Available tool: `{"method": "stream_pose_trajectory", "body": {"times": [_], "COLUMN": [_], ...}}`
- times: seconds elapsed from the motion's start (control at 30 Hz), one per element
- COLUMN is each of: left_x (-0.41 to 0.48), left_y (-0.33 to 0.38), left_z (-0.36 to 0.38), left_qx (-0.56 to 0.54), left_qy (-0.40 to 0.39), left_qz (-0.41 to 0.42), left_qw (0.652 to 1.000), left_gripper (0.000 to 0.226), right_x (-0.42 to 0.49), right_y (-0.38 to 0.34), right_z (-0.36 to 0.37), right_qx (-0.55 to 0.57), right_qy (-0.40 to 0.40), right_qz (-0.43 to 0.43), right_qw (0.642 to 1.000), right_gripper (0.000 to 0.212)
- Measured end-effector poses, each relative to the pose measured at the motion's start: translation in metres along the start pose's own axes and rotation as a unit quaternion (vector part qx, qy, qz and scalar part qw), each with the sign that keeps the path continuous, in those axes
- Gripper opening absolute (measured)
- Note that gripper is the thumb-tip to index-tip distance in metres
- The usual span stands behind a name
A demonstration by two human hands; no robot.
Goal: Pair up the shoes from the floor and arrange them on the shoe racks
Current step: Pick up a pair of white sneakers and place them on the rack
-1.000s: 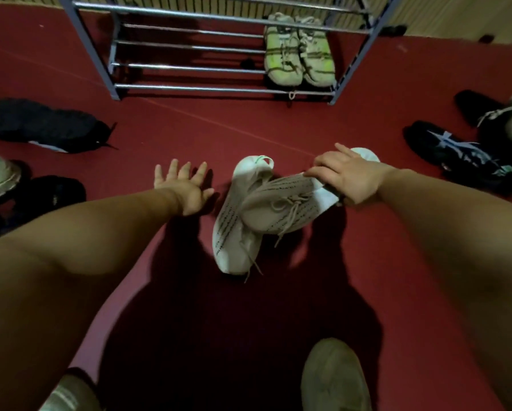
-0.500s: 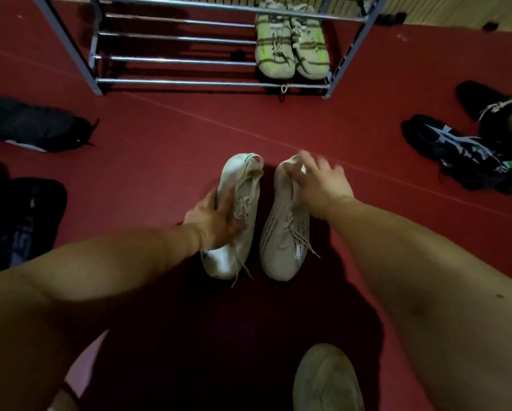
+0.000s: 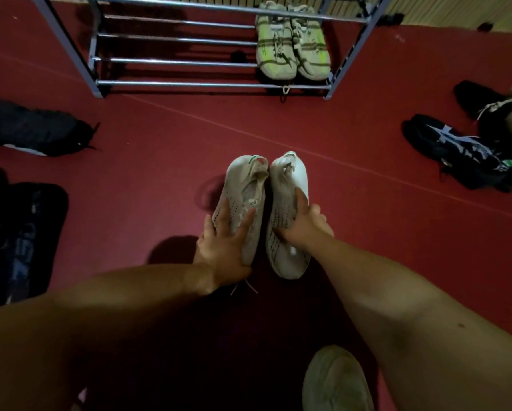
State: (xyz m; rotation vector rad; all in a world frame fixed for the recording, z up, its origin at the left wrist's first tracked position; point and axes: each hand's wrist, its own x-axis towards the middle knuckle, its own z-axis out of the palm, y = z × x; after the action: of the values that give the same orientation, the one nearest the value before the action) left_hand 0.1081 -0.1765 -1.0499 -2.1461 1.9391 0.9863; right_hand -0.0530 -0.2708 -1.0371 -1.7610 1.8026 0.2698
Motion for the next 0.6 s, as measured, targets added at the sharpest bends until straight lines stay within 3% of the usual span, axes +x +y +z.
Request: {"method": "stream_pose_trajectory", "body": {"times": [0.27,0.4,0.5,0.6], "left_x": [0.029,0.048,0.056,0.056], "left_y": [-0.007,-0.019,-0.038,-0.051], "left_z": [-0.021,-0.039,-0.04,-0.041], "left_qx": [0.023,-0.034,-0.089,-0.091], "left_qy": [0.065,0.122,0.157,0.121], "left_qz": [-0.028,-0.047,-0.062,-0.075], "left_qw": [0.997,0.991,0.982,0.986], "left_gripper": [0.11,0.11,0.11,0.111], "right_x": [0.035,0.048,0.043,0.023], "right_y": [-0.027,-0.036,-0.035,-0.033], "right_z": [0.0,-0.001,0.008,0.024], "right_qx": [0.039,0.086,0.138,0.074], "right_qy": [0.089,0.098,0.092,-0.003], "right_qz": [-0.094,-0.1,-0.045,-0.014], "right_qw": [0.991,0.986,0.985,0.997], "right_gripper": [0.081,0.08,0.096,0.119]}}
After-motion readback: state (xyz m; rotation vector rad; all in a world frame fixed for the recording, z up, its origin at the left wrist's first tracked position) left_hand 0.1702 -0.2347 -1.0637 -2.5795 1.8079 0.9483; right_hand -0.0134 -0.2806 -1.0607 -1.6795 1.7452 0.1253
